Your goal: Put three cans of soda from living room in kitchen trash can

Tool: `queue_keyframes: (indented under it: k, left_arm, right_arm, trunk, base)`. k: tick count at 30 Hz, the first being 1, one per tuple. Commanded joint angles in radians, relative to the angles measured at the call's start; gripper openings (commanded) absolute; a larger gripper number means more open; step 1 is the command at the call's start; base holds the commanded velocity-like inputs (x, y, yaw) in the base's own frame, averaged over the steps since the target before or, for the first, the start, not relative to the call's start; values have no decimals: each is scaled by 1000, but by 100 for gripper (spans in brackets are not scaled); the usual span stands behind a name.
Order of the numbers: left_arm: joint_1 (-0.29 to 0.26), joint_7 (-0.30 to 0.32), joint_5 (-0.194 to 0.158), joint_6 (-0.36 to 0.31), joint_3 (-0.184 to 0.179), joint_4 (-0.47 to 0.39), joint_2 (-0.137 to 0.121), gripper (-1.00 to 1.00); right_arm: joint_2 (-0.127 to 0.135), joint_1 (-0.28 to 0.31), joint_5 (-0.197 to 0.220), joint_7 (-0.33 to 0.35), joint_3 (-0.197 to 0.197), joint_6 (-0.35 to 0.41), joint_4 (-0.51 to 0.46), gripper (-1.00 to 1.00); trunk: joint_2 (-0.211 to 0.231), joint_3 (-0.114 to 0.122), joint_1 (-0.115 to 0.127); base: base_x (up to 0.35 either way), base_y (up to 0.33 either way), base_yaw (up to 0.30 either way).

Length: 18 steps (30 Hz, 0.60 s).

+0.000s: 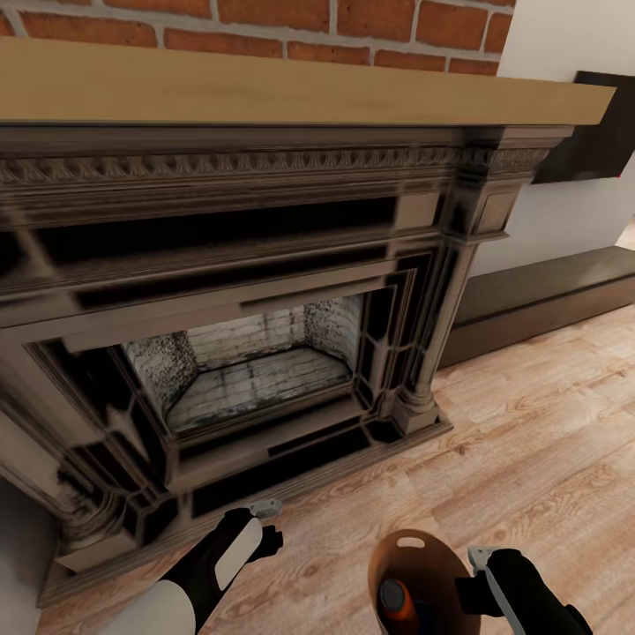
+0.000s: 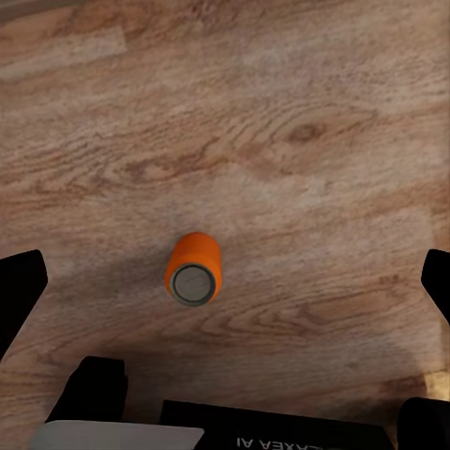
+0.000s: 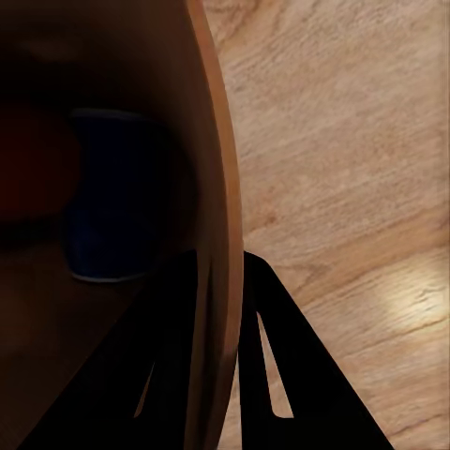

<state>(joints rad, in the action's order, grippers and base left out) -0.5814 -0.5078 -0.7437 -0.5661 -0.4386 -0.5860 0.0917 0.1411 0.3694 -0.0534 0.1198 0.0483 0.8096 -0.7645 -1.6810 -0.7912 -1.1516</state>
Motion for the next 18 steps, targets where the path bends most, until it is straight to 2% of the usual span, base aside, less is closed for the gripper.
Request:
queue_keyframes:
  k: [1,7,9,12,18]
  left_arm:
    - [0,0,0,0,0,0,0,100]
    - [0,0,0,0,-5,15,0,100]
    - [0,0,0,0,-7,23,0,100]
    - [0,0,-1,0,-9,34,0,100]
    - [0,26,-1,0,-10,65,-1,100]
  right_arm:
    - [10,0,13,6,1,1,0,-100]
    - [64,0,18,7,5,5,-1,-100]
    - [77,0,19,7,21,8,-1,-100]
    - [87,1,18,7,52,12,-1,-100]
    - [90,2,15,8,67,15,-2,-100]
  trunk:
    - [0,0,0]
    - [0,-6,0]
    - [0,-9,0]
    - [0,-14,0]
    - [0,-23,0]
  base:
    - [0,0,0]
    - [0,0,0]
    - [0,0,0]
    - [0,0,0]
    - [0,0,0]
